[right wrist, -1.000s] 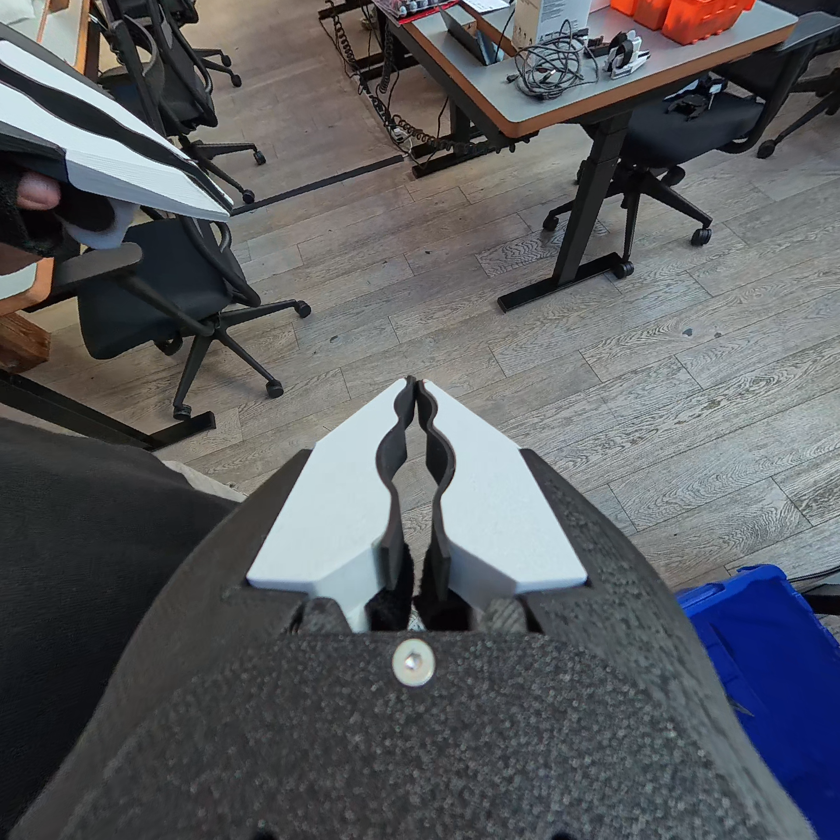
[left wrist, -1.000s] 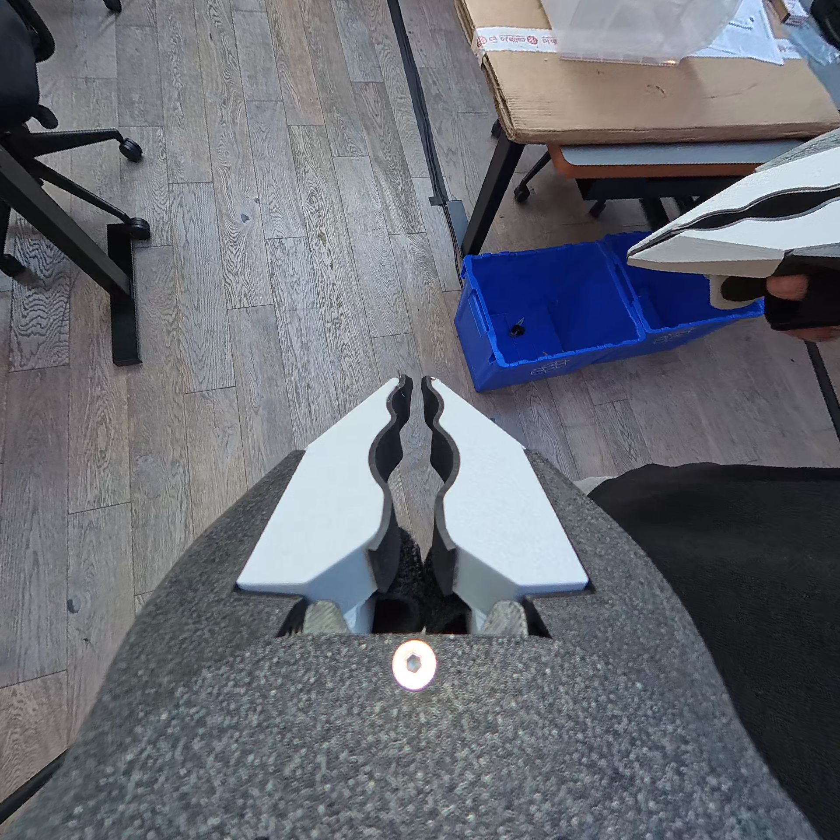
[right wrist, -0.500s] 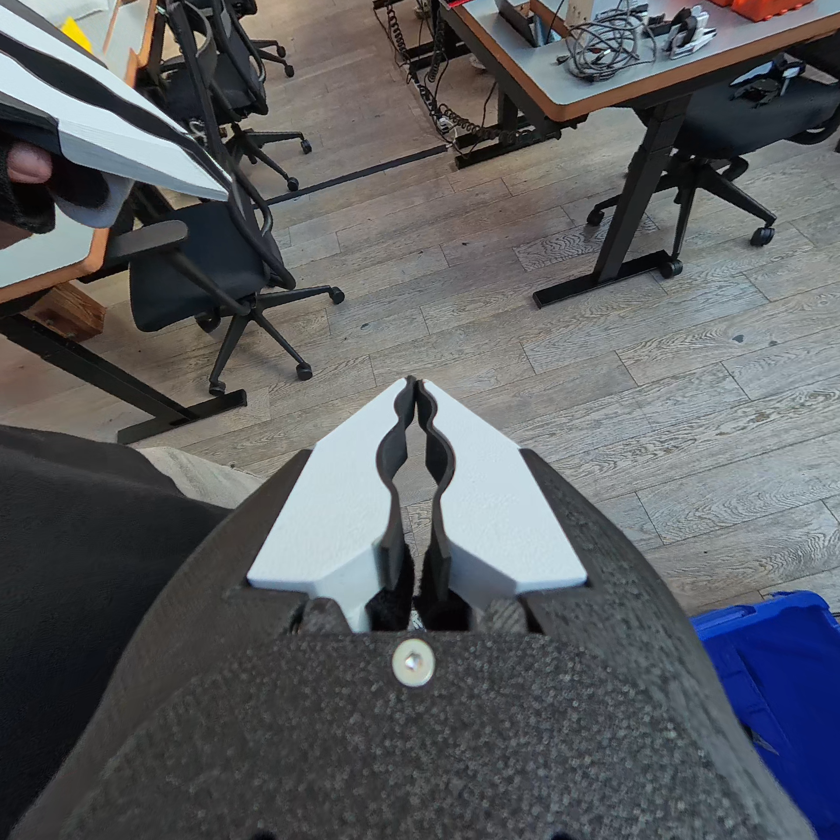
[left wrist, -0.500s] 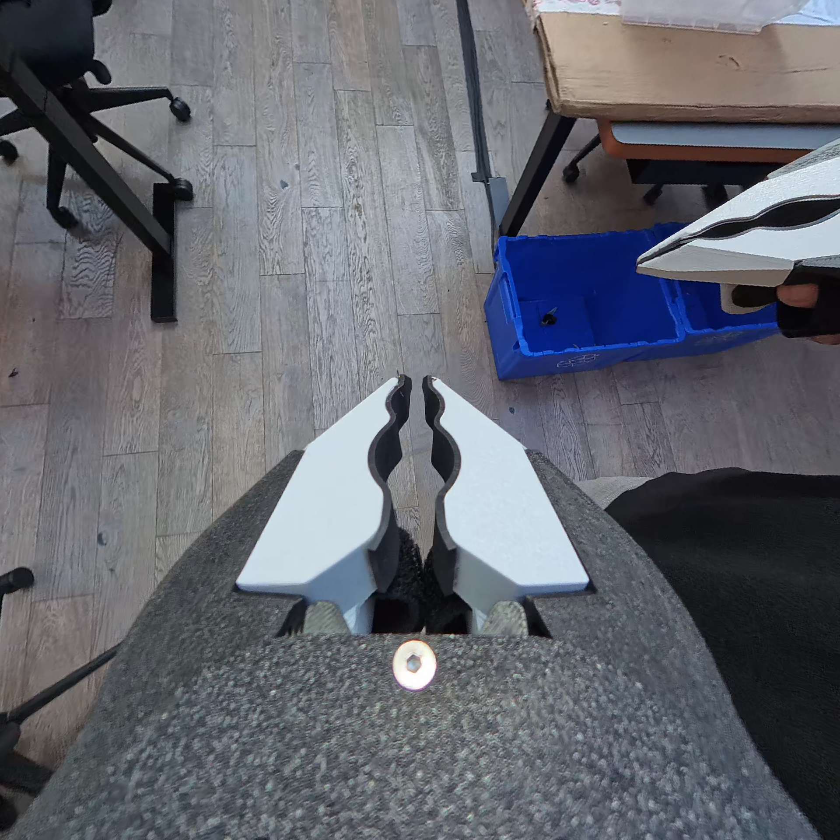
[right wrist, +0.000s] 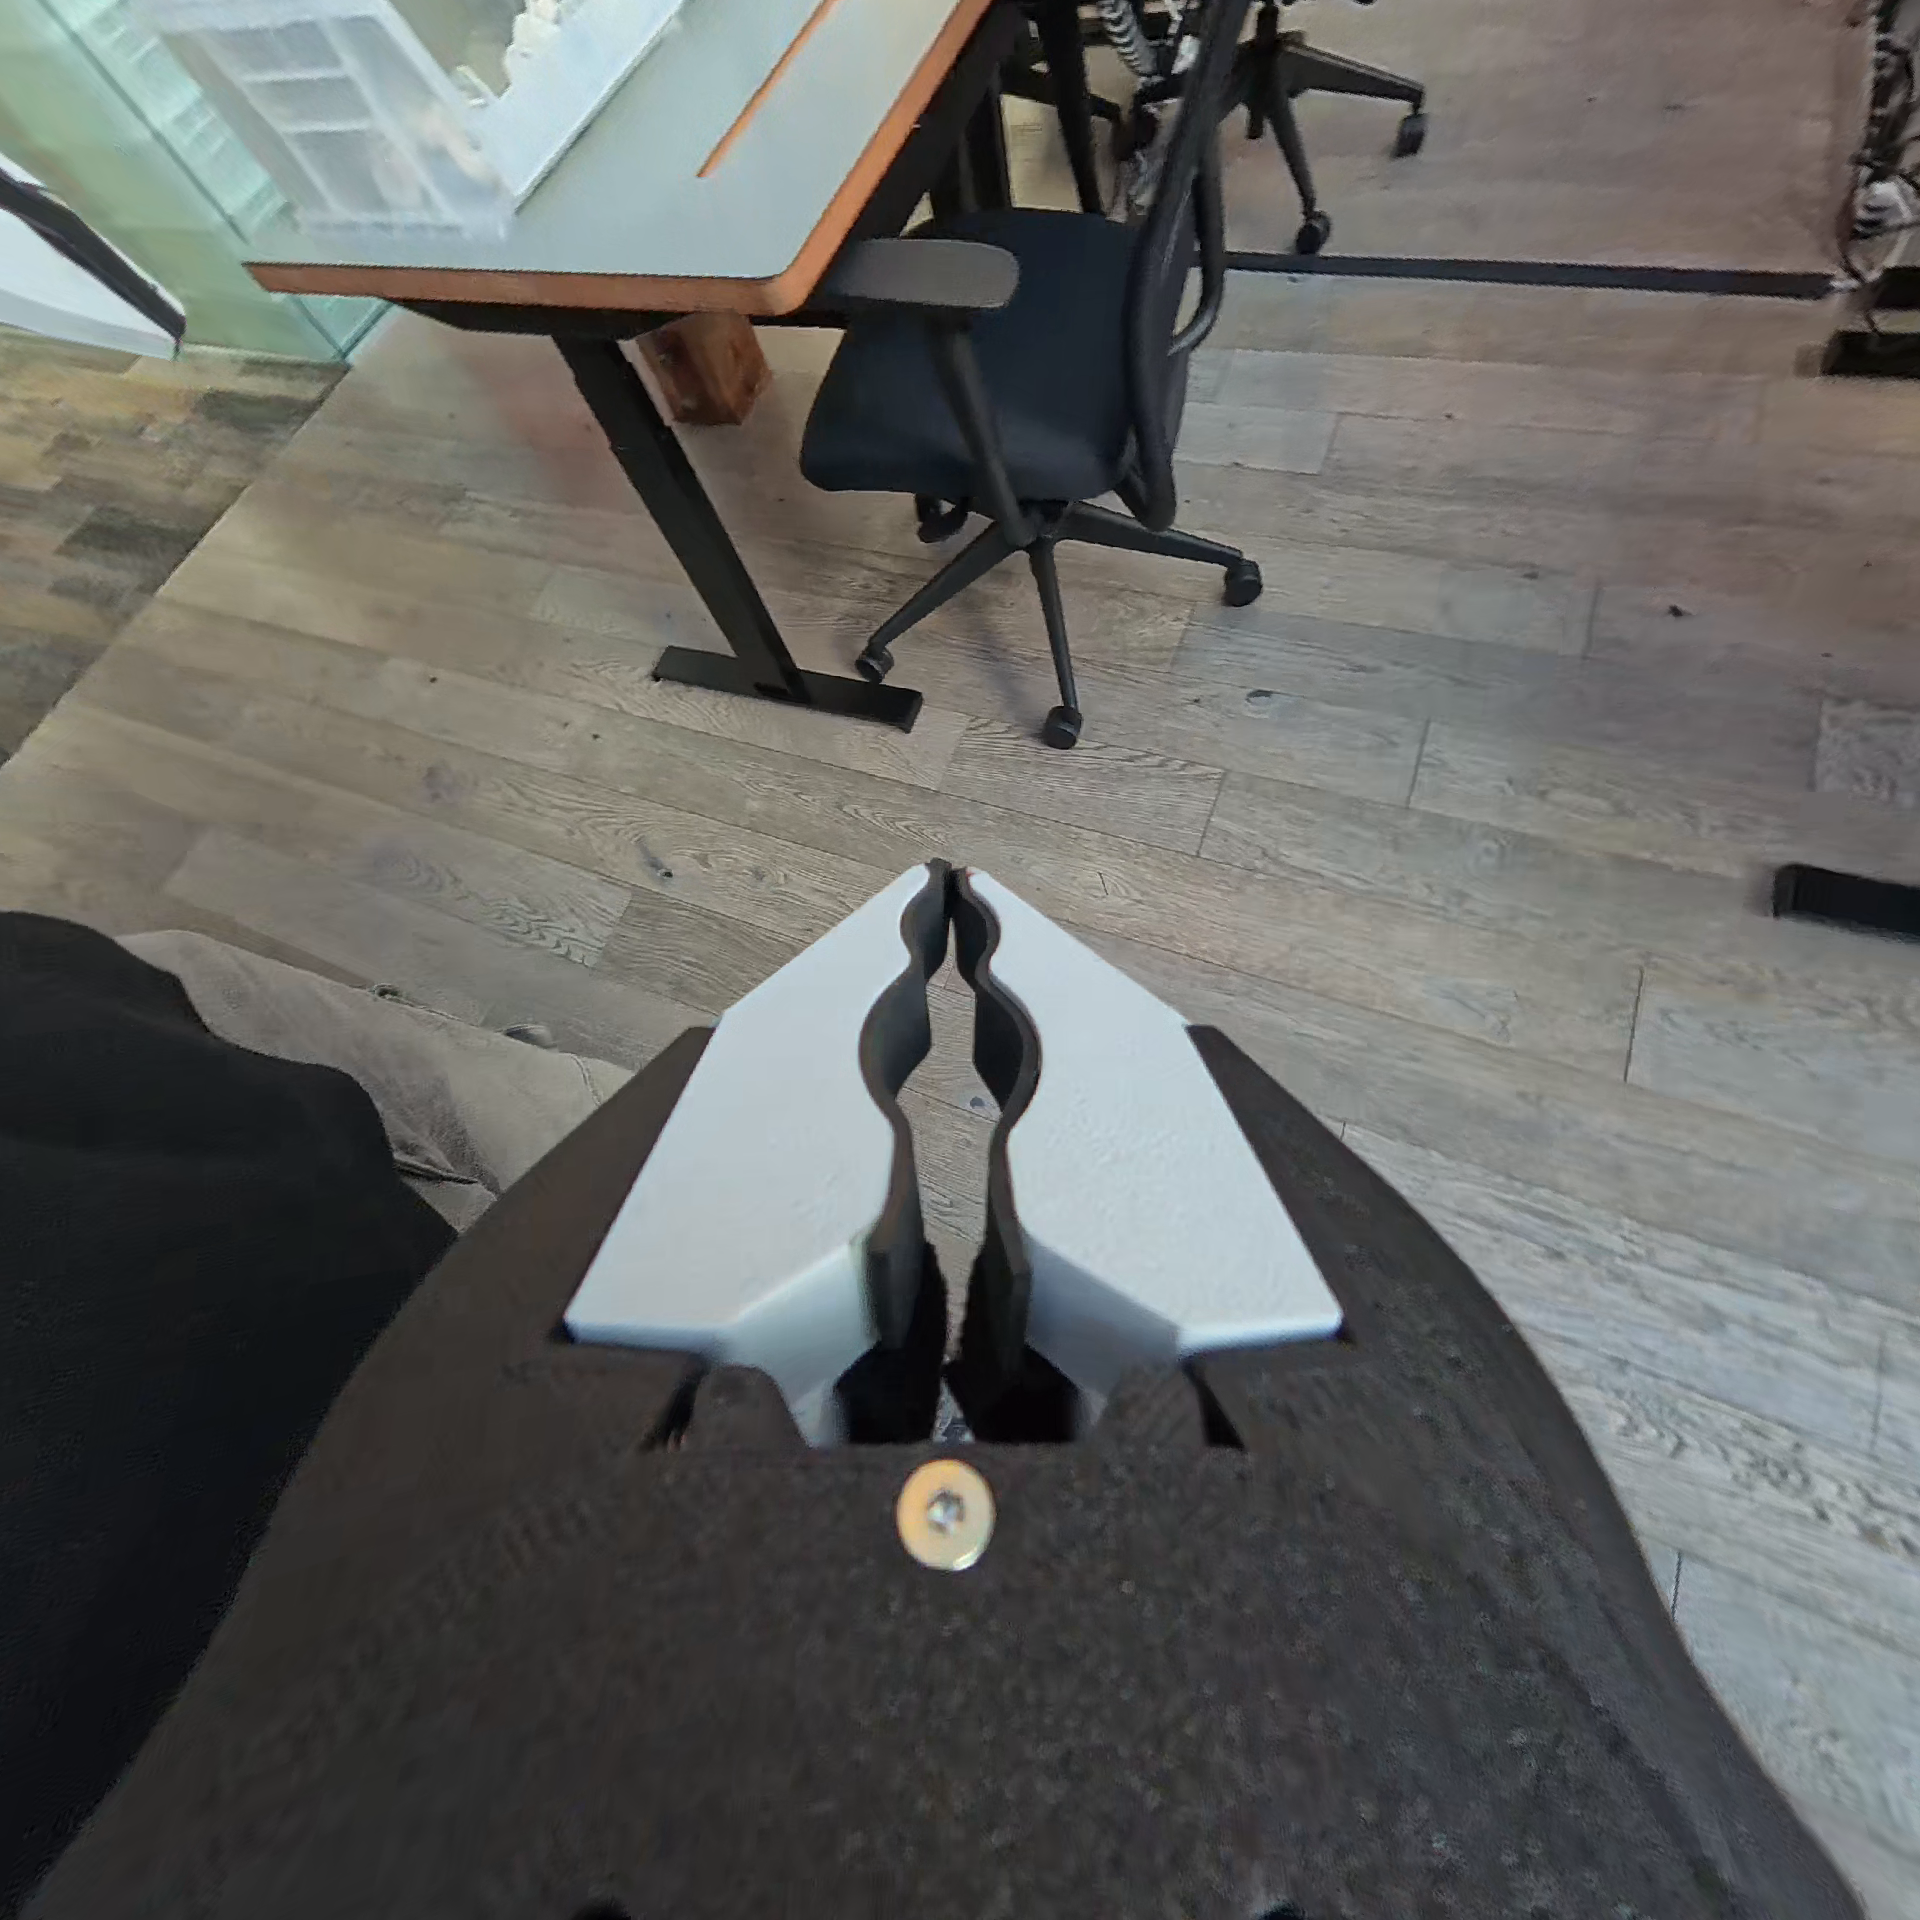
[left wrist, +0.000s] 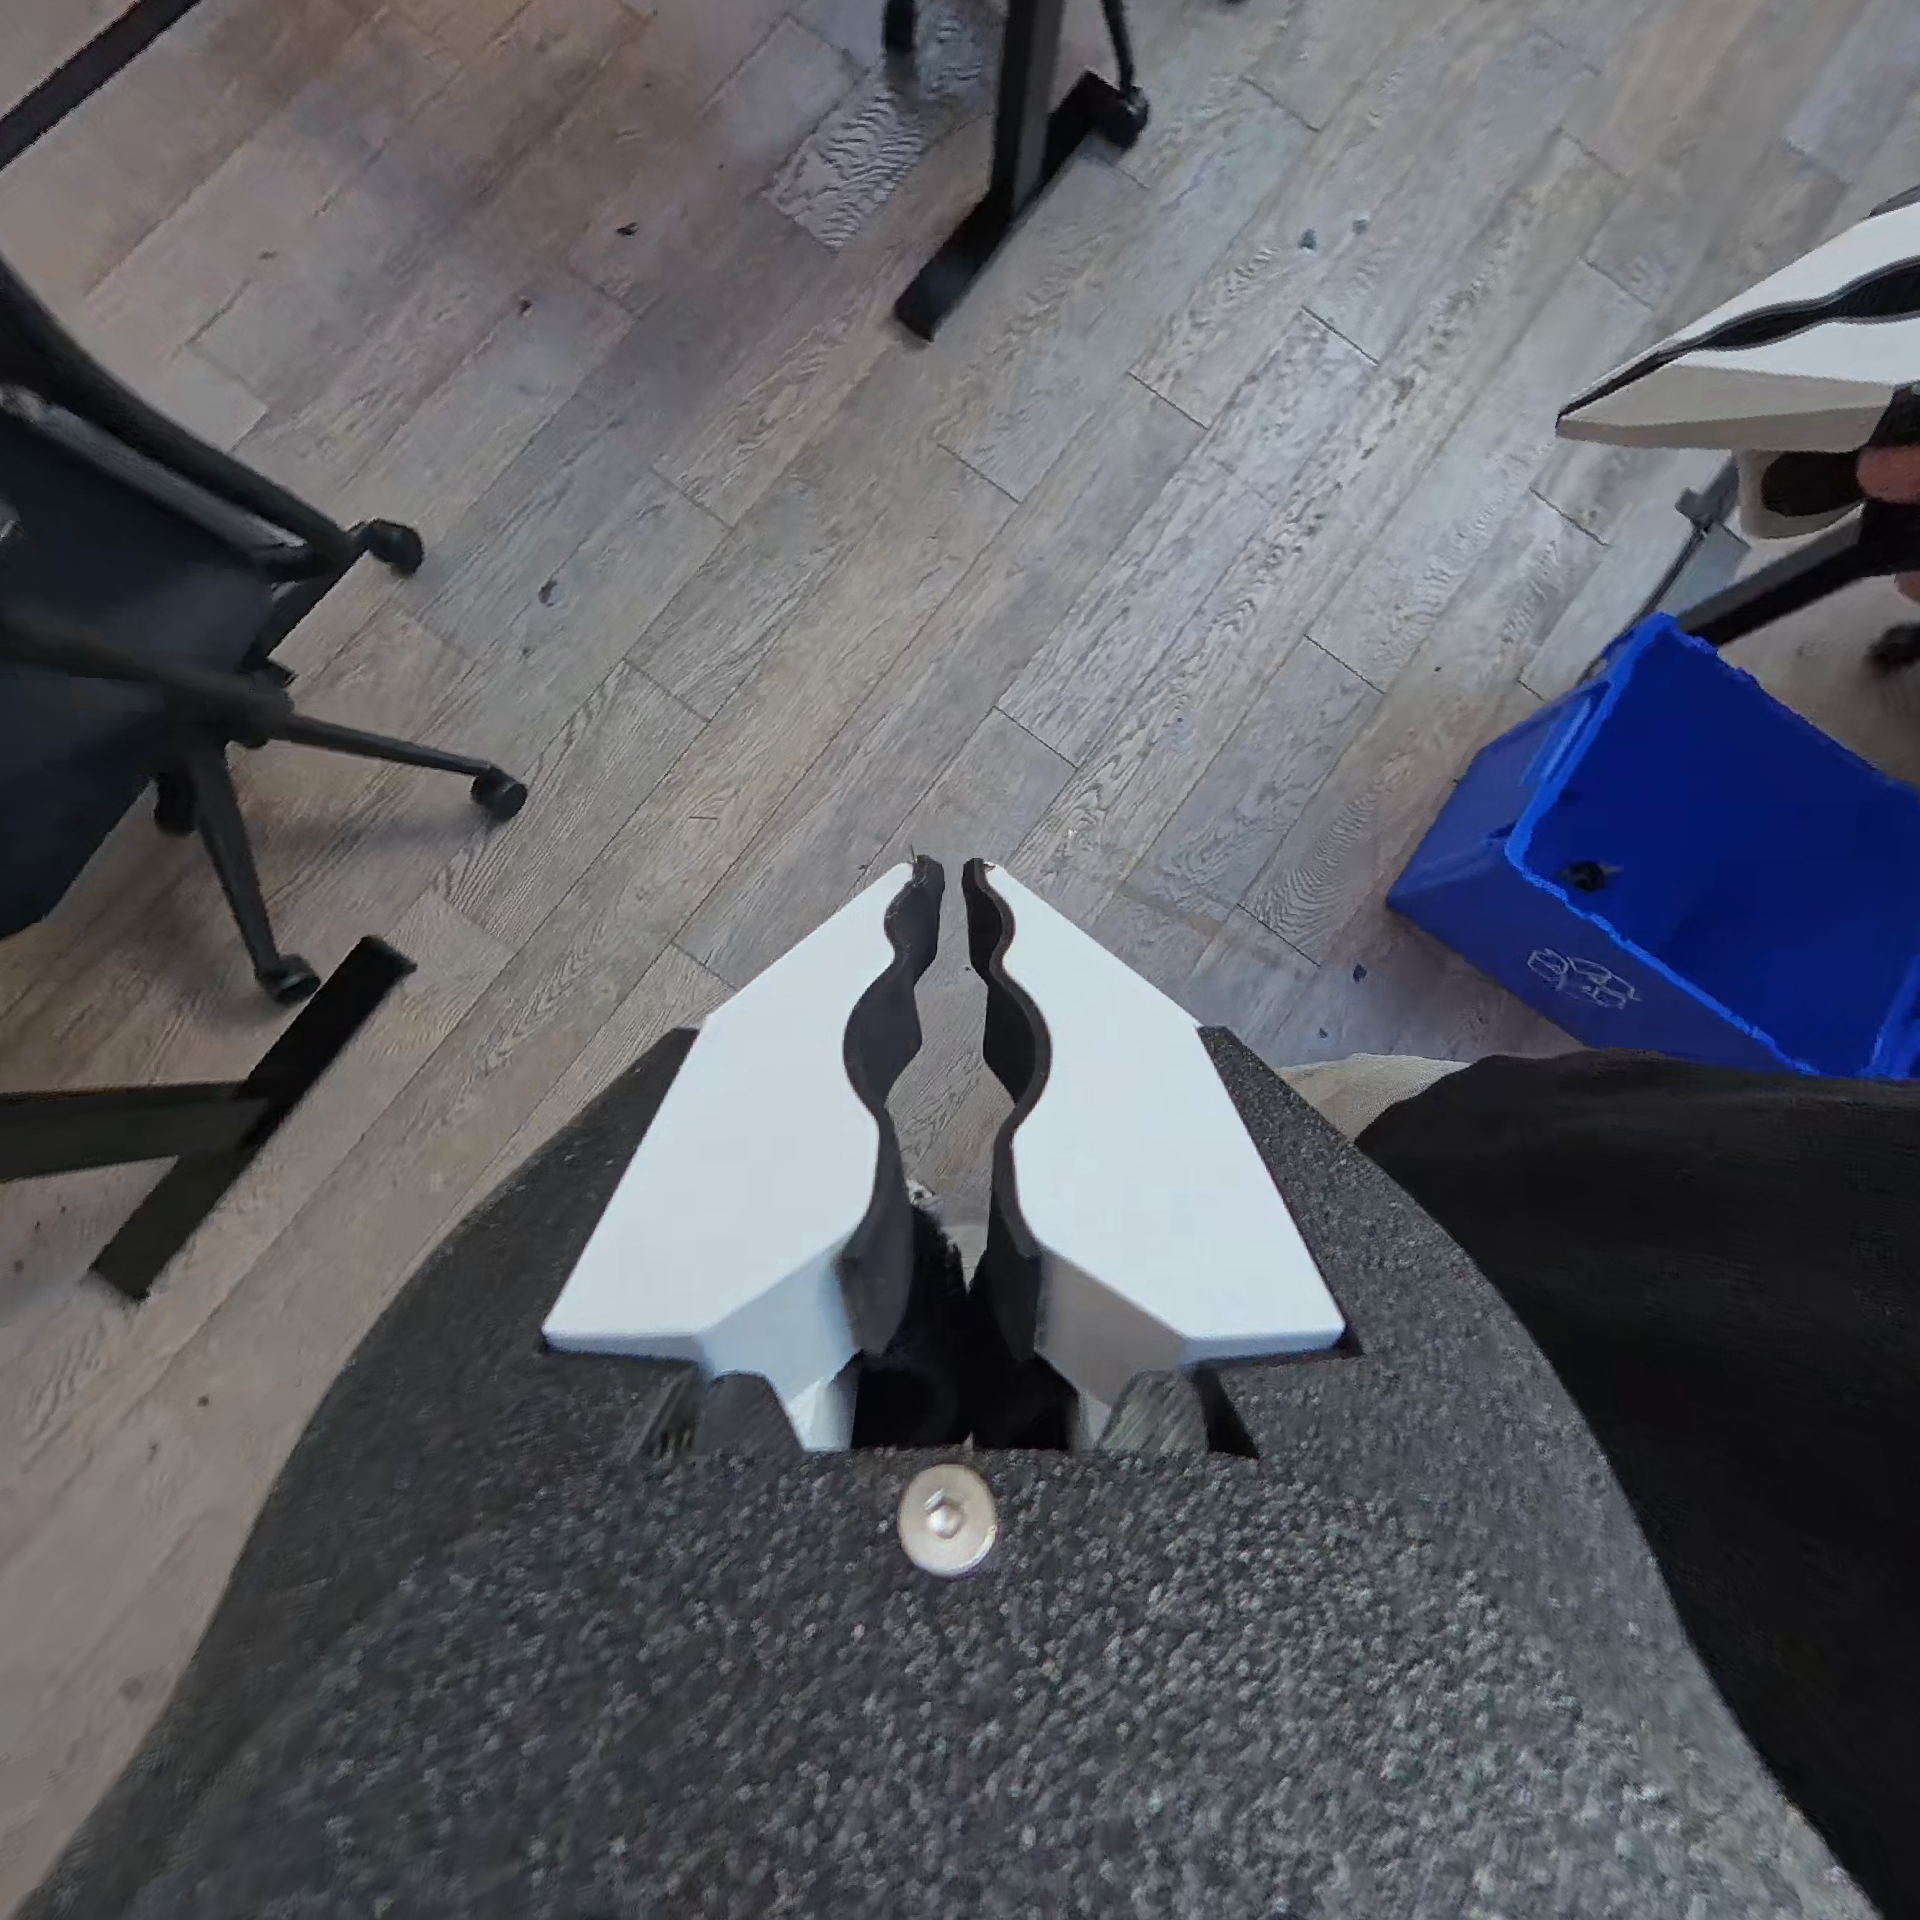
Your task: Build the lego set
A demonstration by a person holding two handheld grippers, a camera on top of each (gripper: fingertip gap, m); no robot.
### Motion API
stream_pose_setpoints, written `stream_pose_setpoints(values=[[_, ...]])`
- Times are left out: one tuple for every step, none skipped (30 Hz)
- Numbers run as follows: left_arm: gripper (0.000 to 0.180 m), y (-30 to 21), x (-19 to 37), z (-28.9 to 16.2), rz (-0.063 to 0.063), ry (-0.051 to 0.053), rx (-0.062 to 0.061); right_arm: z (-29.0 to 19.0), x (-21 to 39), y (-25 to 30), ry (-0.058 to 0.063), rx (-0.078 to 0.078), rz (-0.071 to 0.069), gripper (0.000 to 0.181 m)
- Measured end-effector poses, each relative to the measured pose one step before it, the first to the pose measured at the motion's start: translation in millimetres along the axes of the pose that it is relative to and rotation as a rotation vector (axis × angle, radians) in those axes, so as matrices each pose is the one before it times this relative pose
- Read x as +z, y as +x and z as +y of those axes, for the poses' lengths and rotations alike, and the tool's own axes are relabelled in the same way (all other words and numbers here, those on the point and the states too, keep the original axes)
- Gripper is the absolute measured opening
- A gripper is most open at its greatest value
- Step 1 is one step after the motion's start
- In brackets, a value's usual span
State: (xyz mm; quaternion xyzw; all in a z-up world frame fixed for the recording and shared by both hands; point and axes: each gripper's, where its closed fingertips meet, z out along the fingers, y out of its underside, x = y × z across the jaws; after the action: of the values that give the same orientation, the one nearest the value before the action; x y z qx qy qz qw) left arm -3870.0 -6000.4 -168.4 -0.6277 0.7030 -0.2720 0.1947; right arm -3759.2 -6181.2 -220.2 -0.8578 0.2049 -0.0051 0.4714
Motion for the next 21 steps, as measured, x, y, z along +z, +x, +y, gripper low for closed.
stream_pose_setpoints(values=[[0.001,-14.31,-11.78,10.27,-0.0321,0.0139,-0.0362,-13.0,12.81,-8.76,-0.0049,-0.0358,-0.0261,0.0],[0.0,-15.38,-11.7,10.32,-0.0313,0.0158,-0.0347,-14.72,13.48,-9.89,-0.001,-0.0396,-0.0227,0.0],[0.0,-15.77,-11.88,10.29,-0.0284,0.0159,-0.0347,-15.32,13.65,-11.29,0.001,-0.0408,-0.0227,0.0],[0.0,-16.32,-11.99,9.98,-0.0269,0.0158,-0.035,-15.64,14.6,-12.47,0.0002,-0.0391,-0.0265,0.0],[0.0,-16.72,-11.91,9.85,-0.0254,0.0161,-0.0335,-16.07,15.28,-13.94,0.0004,-0.0369,-0.0289,0.0],[0.0,-17.64,-12.37,10.29,-0.0242,0.0159,-0.0303,-15.98,16.77,-15.71,0.0003,-0.0358,-0.0296,0.0],[0.0,-20.15,-12.95,10.46,-0.0243,0.0148,-0.0264,-15.8,18.25,-17.09,-0.0004,-0.0344,-0.0308,0.0],[0.0,-21.08,-12.71,11.51,-0.0255,0.0131,-0.0243,-14.96,19.81,-18.53,-0.0013,-0.0326,-0.0316,0.0],[0.0,-22.29,-12.68,12.72,-0.0269,0.0107,-0.0235,-14.61,22.02,-19.64,-0.0032,-0.0313,-0.0333,0.0],[0.0,-24.11,-12.56,13.64,-0.0289,0.0097,-0.0233,-14.21,23.83,-20.97,-0.006,-0.0296,-0.0335,0.0],[0.0,-26.35,-12.58,14.1,-0.0302,0.0094,-0.0238,-14.66,25.89,-22.46,-0.0102,-0.0276,-0.0355,0.0],[0.0,-27.96,-12.22,13.86,-0.0294,0.0088,-0.0252,-14.8,26.15,-23.67,-0.0145,-0.0274,-0.0384,0.0],[0.0,-28.73,-11.86,12.71,-0.0271,0.0114,-0.0279,-17.75,27.41,-24.01,-0.0129,-0.0249,-0.0361,0.0],[0.0,-30.66,-11.47,10.39,-0.0254,0.0162,-0.0304,-17.97,27.32,-23.52,-0.0051,-0.0174,-0.0377,0.0],[0.0,-31.78,-10.74,8.75,-0.0264,0.0169,-0.0345,-19.01,27.75,-24.33,0.0032,-0.0082,-0.0485,0.0],[0.0,-32.5,-9.87,7.17,-0.0264,0.0128,-0.0389,-18.22,28.6,-23.38,-0.0003,-0.0024,-0.0552,0.0],[0.0,-32.57,-9.01,4.68,-0.0245,0.0123,-0.041,-16.86,28.28,-21.27,-0.0111,-0.0029,-0.0531,0.0],[0.0,-31.66,-7.95,1.8,-0.021,0.0165,-0.0392,-17.56,28.26,-18.4,-0.0149,-0.0075,-0.04,0.003],[0.0,-31.04,-6.91,0.68,-0.0187,0.0139,-0.0342,-17.71,26.89,-13.59,-0.0115,-0.0112,-0.0314,0.005],[0.0,-31.36,-5.47,0.4,-0.025,0.0062,-0.0296,-17.44,25.97,-12.3,-0.0092,-0.0158,-0.0352,0.006],[0.0,-31.23,-3.97,-0.6,-0.0326,0.0047,-0.0261,-16.99,25.39,-9.74,-0.0084,-0.0186,-0.0354,0.008]])
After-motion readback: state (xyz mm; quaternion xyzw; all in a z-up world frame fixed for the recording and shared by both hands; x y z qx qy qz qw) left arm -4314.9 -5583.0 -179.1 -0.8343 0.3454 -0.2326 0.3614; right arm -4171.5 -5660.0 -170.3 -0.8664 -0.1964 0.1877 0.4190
